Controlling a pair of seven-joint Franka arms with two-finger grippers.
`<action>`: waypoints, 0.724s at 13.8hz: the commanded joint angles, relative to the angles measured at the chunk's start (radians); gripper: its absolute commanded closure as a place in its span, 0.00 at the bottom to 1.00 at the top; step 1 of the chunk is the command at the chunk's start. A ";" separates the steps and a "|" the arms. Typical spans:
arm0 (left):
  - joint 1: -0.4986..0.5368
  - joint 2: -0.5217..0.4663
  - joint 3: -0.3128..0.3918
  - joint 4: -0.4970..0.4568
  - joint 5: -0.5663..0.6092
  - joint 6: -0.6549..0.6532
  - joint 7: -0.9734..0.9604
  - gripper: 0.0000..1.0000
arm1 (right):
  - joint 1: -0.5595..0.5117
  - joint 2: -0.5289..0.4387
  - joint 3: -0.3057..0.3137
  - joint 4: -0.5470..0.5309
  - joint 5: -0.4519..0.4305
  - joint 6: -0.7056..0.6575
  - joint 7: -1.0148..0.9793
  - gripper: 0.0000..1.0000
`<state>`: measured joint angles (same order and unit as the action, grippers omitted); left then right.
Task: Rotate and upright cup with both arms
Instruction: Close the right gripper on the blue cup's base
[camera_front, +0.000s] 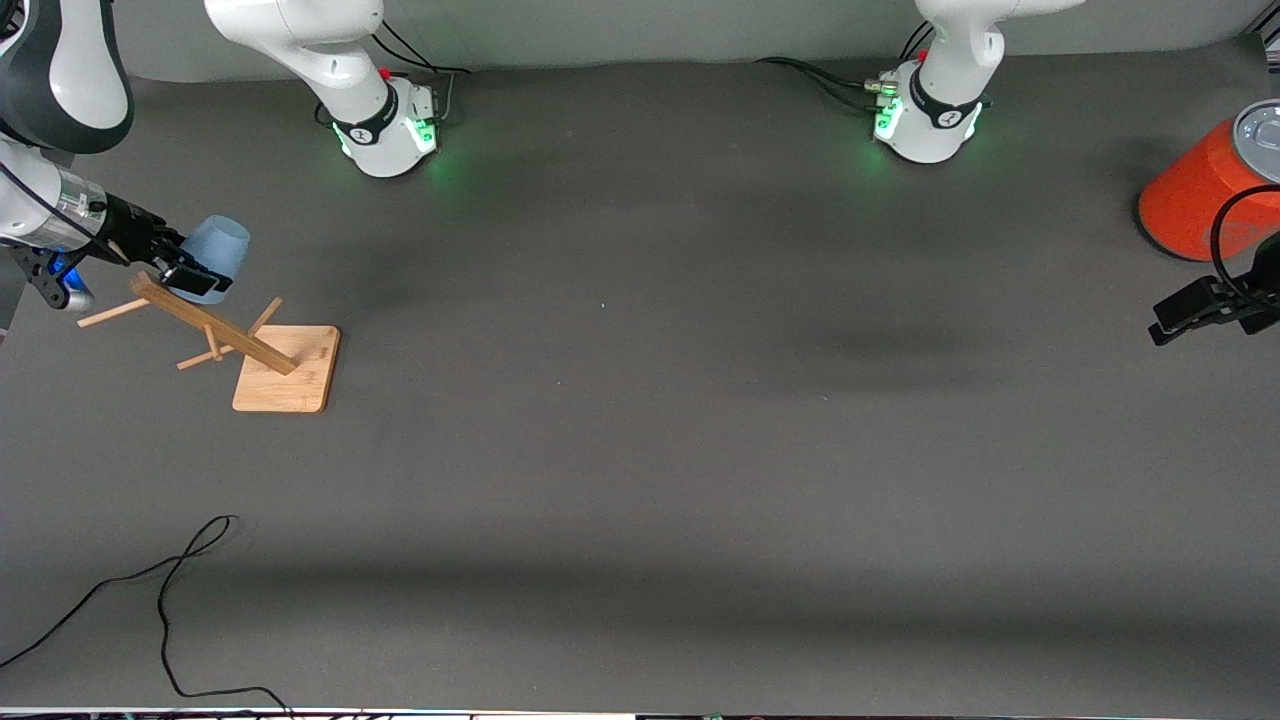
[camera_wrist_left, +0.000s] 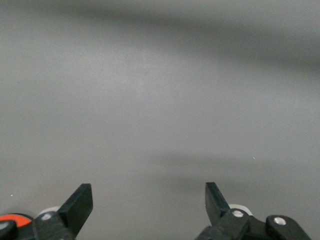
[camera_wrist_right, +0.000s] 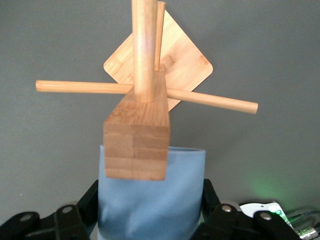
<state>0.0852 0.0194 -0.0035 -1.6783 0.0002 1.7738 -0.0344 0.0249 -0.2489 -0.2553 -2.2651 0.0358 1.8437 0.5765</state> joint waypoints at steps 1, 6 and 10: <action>0.007 0.020 -0.004 0.019 0.006 -0.022 0.013 0.00 | 0.015 -0.018 -0.010 -0.007 0.012 0.008 0.022 0.63; 0.014 0.071 -0.004 0.019 0.007 -0.010 0.011 0.00 | 0.030 -0.091 0.013 0.062 0.013 -0.139 0.104 0.64; 0.014 0.074 -0.004 0.015 0.009 -0.022 0.011 0.00 | 0.199 -0.184 0.015 0.062 0.015 -0.190 0.343 0.64</action>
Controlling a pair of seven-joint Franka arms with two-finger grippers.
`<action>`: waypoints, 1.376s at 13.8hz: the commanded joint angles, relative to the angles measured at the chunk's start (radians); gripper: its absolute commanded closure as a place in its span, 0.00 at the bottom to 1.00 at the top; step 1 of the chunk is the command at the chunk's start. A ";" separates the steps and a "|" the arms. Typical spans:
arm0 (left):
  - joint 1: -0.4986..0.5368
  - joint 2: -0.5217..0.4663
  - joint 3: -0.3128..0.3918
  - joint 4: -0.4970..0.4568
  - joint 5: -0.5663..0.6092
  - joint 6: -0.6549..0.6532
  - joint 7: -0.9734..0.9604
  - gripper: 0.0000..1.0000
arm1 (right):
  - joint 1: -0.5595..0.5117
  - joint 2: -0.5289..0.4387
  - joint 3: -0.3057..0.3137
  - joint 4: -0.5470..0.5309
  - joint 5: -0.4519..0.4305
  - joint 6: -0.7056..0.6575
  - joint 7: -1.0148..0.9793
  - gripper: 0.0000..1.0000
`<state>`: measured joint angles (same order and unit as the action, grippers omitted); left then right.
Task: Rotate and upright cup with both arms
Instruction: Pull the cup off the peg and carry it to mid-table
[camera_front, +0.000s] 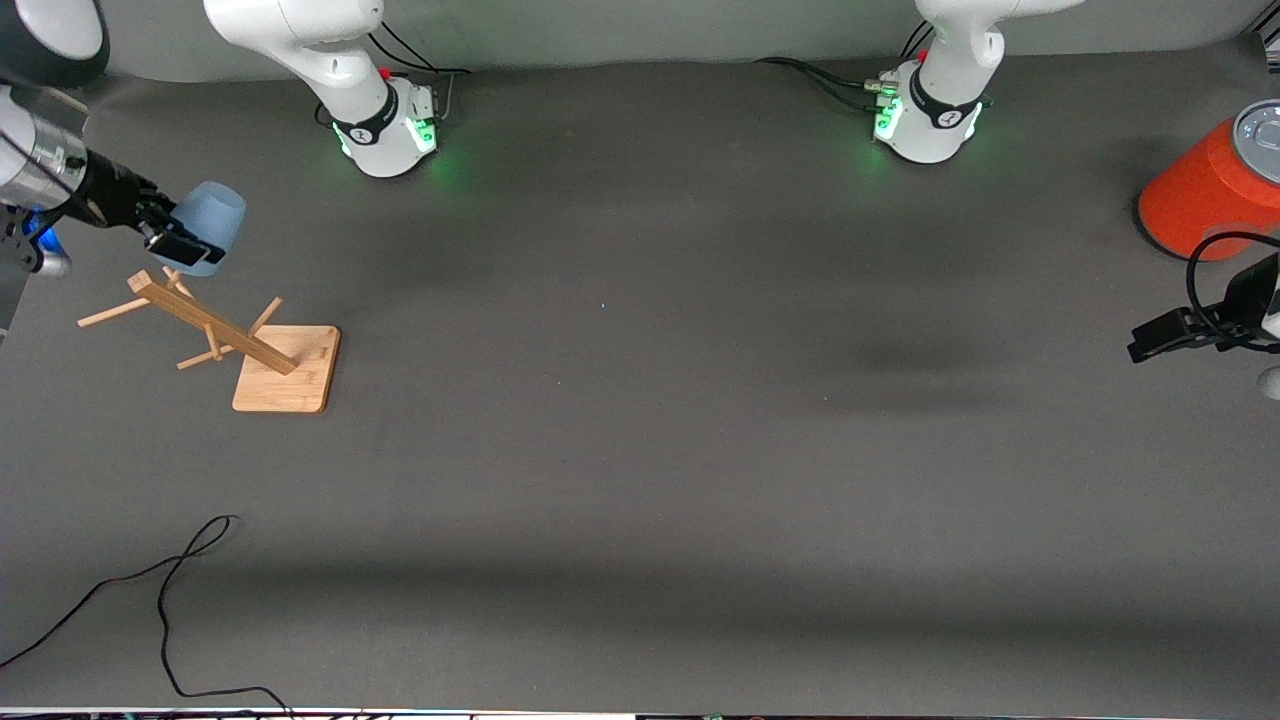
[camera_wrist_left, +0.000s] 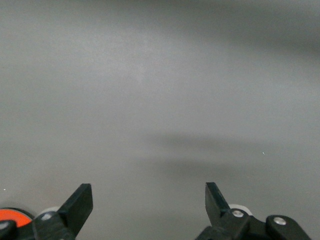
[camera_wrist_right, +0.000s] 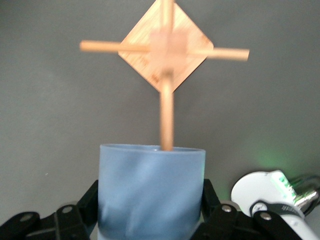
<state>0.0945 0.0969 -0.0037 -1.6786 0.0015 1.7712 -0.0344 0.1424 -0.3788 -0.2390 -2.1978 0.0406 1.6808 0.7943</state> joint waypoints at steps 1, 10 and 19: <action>0.005 -0.012 -0.004 0.014 0.008 -0.019 0.010 0.00 | 0.126 -0.071 -0.002 -0.005 0.008 -0.029 0.191 0.64; -0.032 -0.082 -0.018 -0.027 0.006 -0.078 0.011 0.00 | 0.696 0.172 0.003 0.264 0.044 0.042 1.023 0.64; -0.049 -0.066 -0.021 -0.004 -0.005 -0.062 0.041 0.00 | 0.970 0.889 0.003 0.841 0.039 0.108 1.574 0.64</action>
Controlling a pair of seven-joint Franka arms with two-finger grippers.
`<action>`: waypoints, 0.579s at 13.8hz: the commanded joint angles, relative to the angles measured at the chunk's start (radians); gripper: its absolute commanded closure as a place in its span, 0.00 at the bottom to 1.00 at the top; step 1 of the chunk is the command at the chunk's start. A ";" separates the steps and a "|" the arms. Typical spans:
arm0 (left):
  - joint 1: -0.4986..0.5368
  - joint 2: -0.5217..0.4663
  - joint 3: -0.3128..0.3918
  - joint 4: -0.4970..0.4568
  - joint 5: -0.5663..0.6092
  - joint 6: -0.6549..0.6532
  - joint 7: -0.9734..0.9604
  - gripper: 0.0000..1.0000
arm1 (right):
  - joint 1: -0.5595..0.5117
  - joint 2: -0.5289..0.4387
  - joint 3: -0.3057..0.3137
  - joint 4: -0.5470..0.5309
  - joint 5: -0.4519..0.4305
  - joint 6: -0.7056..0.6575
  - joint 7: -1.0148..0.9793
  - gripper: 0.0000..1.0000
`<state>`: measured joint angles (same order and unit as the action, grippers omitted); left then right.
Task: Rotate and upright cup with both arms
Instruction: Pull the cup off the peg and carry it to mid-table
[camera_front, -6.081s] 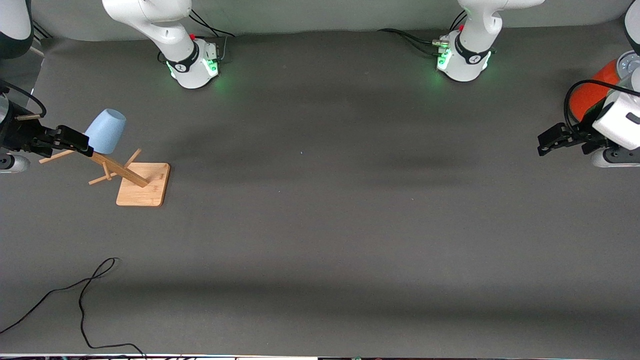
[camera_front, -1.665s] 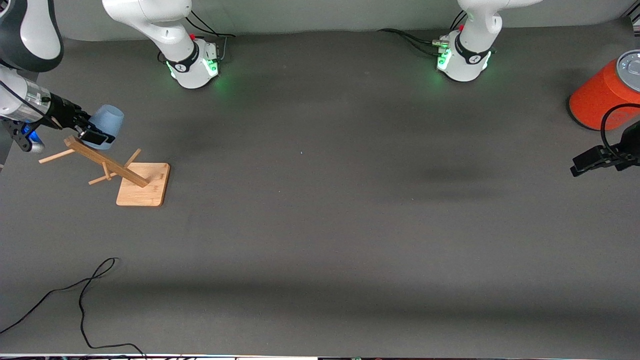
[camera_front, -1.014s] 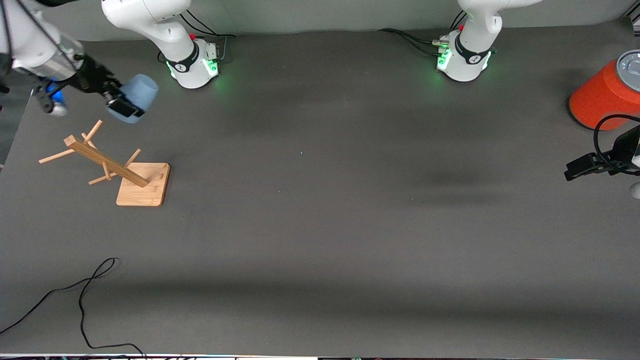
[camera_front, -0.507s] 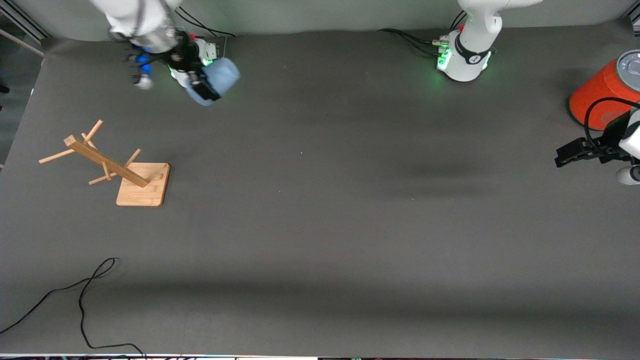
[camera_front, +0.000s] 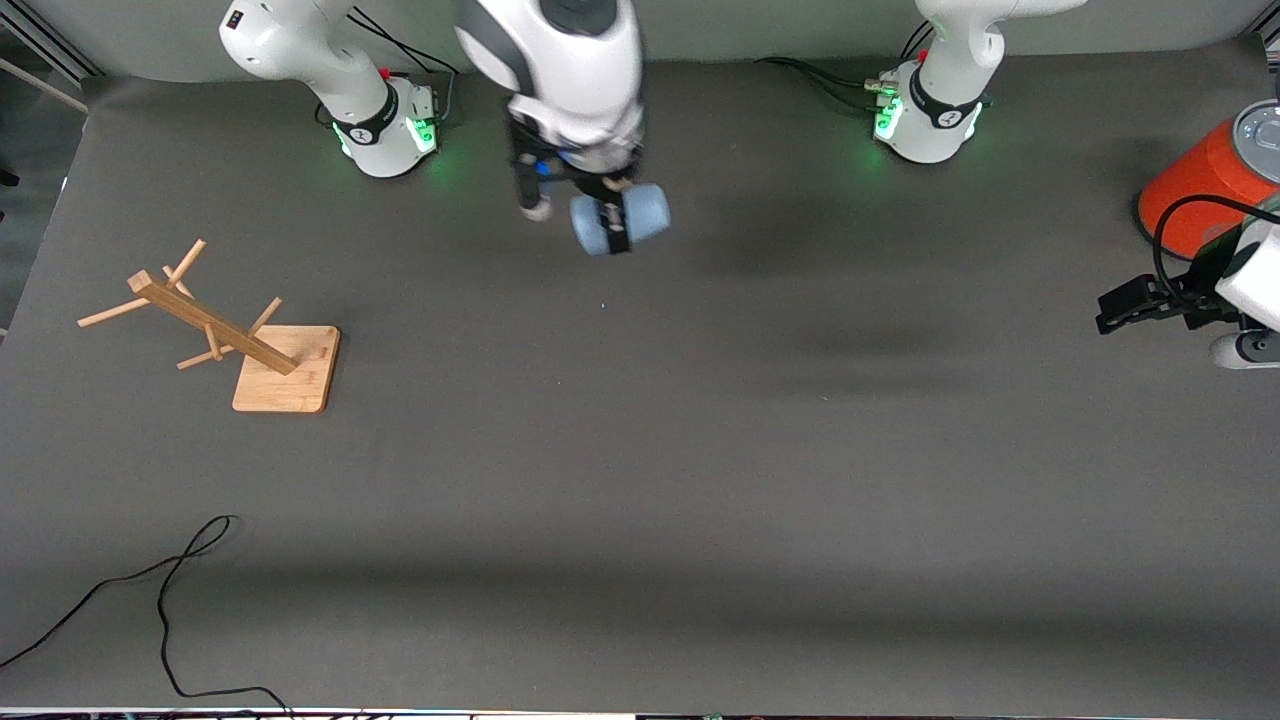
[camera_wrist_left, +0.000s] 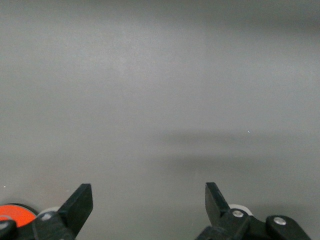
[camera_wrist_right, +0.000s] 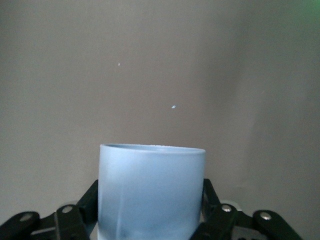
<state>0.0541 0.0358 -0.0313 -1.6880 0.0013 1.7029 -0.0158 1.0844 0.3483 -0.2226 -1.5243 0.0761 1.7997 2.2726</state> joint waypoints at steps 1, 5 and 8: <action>-0.007 -0.005 0.007 0.005 -0.004 0.009 0.022 0.00 | 0.034 0.226 -0.015 0.203 -0.001 -0.003 0.137 0.64; 0.000 -0.005 0.007 0.008 -0.004 0.000 0.043 0.00 | 0.052 0.382 -0.008 0.253 0.001 0.127 0.247 0.64; 0.004 -0.005 0.016 0.008 -0.004 -0.006 0.089 0.00 | 0.063 0.501 0.002 0.301 -0.007 0.196 0.307 0.64</action>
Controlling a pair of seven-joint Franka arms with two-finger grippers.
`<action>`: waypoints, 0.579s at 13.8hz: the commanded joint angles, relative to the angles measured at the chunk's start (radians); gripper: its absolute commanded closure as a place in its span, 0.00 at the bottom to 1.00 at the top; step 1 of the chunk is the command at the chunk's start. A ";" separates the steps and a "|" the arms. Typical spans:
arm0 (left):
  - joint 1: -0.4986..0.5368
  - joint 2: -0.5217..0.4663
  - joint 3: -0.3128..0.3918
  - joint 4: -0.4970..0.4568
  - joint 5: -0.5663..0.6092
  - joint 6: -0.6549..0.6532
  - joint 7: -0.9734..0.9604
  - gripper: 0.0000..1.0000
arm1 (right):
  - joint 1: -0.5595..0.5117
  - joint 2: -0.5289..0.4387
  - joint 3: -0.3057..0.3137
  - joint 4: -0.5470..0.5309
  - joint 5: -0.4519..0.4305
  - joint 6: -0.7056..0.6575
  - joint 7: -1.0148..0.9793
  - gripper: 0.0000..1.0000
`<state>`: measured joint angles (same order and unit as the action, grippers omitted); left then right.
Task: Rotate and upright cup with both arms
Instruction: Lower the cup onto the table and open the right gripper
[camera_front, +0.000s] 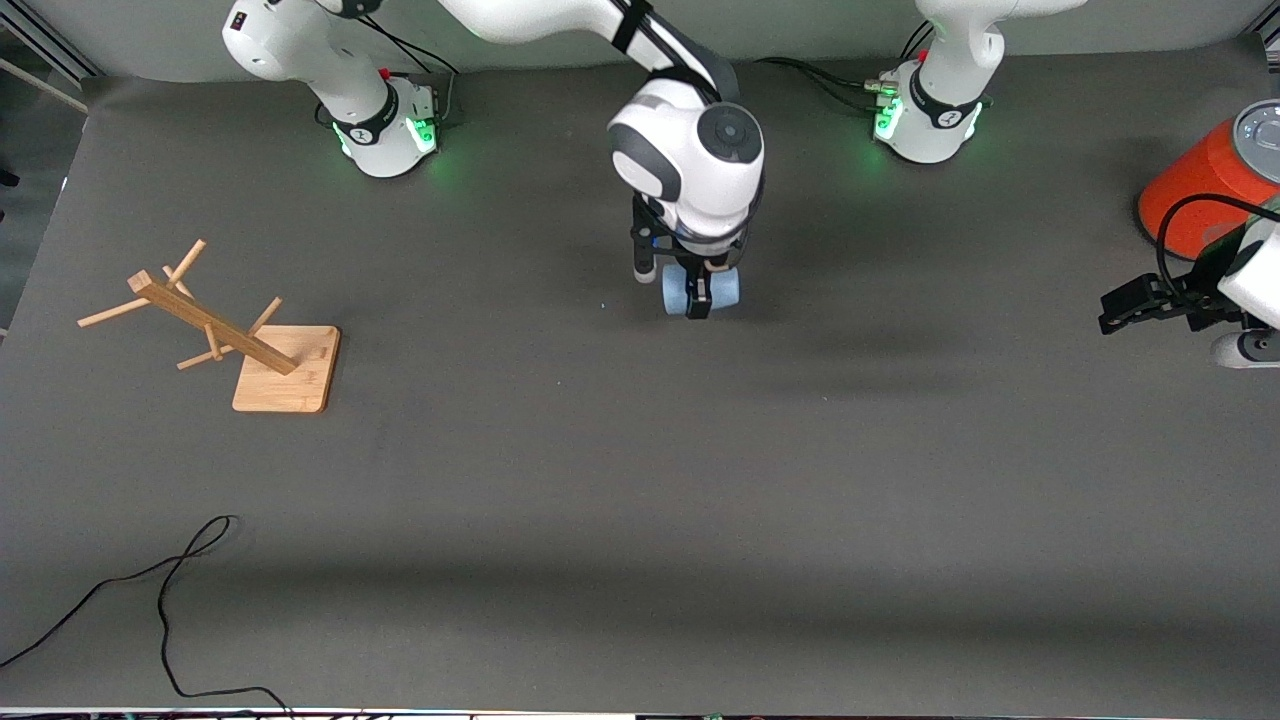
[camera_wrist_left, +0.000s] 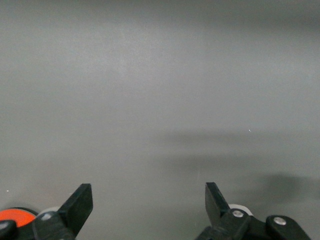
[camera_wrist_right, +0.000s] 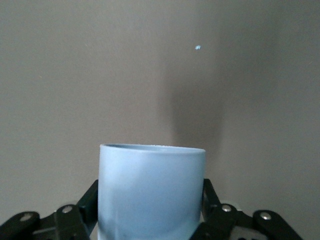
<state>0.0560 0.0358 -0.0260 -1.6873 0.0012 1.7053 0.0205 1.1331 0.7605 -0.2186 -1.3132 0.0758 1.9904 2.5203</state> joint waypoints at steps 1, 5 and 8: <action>0.007 -0.004 0.012 0.006 -0.006 -0.009 0.068 0.00 | 0.022 0.129 -0.004 0.119 -0.008 0.005 0.074 0.64; 0.010 -0.004 0.011 0.006 -0.007 -0.012 0.073 0.00 | 0.022 0.215 -0.005 0.144 -0.013 0.050 0.101 0.64; 0.010 -0.011 0.011 0.009 -0.007 -0.013 0.076 0.00 | 0.022 0.234 -0.005 0.143 -0.021 0.068 0.104 0.62</action>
<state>0.0638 0.0363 -0.0155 -1.6871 0.0010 1.7037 0.0743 1.1512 0.9671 -0.2158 -1.2078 0.0712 2.0594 2.5923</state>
